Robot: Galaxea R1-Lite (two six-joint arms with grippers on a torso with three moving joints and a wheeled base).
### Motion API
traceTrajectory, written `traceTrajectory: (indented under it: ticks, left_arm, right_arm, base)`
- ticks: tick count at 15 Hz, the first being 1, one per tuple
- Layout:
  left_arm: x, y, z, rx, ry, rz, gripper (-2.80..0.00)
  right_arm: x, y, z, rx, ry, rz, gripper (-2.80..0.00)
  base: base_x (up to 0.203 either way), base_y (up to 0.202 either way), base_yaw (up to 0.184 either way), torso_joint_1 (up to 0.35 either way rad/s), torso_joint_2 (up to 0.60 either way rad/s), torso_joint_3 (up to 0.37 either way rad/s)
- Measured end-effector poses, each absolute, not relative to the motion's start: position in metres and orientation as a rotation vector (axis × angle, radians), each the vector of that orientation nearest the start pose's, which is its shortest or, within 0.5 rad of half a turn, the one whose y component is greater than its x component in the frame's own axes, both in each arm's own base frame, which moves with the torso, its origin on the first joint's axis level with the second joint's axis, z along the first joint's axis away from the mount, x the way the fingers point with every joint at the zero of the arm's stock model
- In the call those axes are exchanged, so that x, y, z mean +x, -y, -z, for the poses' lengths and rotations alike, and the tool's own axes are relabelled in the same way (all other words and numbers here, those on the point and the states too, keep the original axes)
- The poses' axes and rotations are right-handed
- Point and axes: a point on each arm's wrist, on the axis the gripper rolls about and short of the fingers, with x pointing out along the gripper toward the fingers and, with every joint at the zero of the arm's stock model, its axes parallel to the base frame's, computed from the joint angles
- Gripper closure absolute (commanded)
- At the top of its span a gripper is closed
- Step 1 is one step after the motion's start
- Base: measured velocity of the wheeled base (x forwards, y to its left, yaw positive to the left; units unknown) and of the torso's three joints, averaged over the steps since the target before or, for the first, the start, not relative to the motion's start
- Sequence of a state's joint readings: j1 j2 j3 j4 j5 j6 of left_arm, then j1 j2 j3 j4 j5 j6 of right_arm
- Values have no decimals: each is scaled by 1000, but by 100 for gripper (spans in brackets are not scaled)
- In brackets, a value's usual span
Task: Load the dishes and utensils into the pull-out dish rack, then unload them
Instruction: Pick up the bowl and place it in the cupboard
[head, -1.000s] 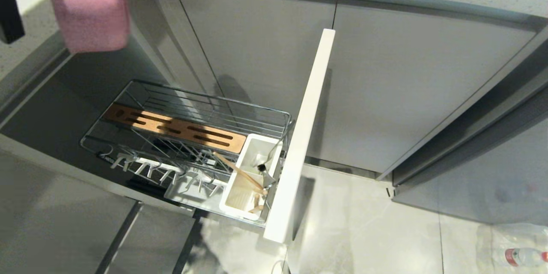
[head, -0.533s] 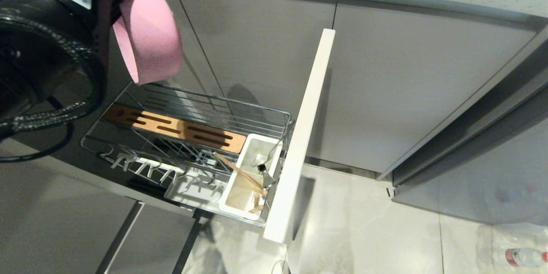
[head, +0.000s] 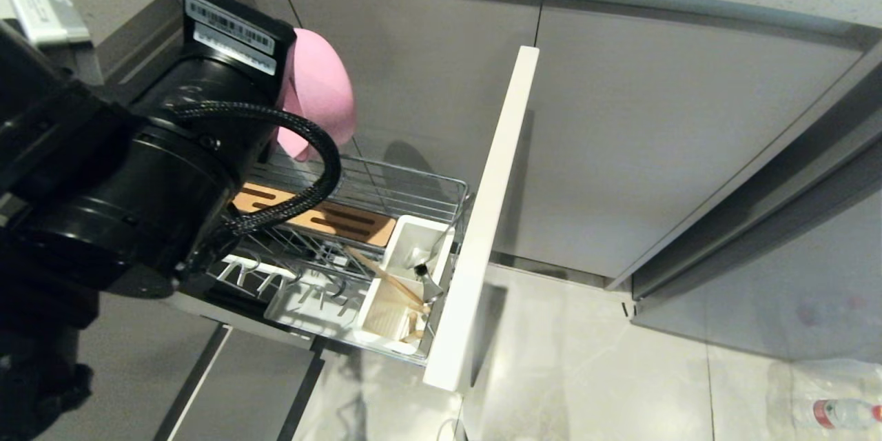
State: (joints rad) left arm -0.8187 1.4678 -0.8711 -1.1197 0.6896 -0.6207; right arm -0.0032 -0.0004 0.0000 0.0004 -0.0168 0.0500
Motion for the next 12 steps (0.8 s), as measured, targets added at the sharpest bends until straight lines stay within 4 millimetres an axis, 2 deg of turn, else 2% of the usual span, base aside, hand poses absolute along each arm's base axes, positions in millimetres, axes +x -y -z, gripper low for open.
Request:
traceTrajectory:
  ticks: [6, 12]
  left_arm:
    - [197, 187, -285, -1004, 269, 160, 0]
    - [206, 195, -259, -947, 51, 33, 0]
  right_arm:
    - [-23, 0, -75, 50, 1, 20, 0]
    - [-23, 0, -75, 50, 1, 20, 0]
  base:
    - [0, 0, 0, 0, 0, 0]
    - [0, 0, 0, 0, 0, 0]
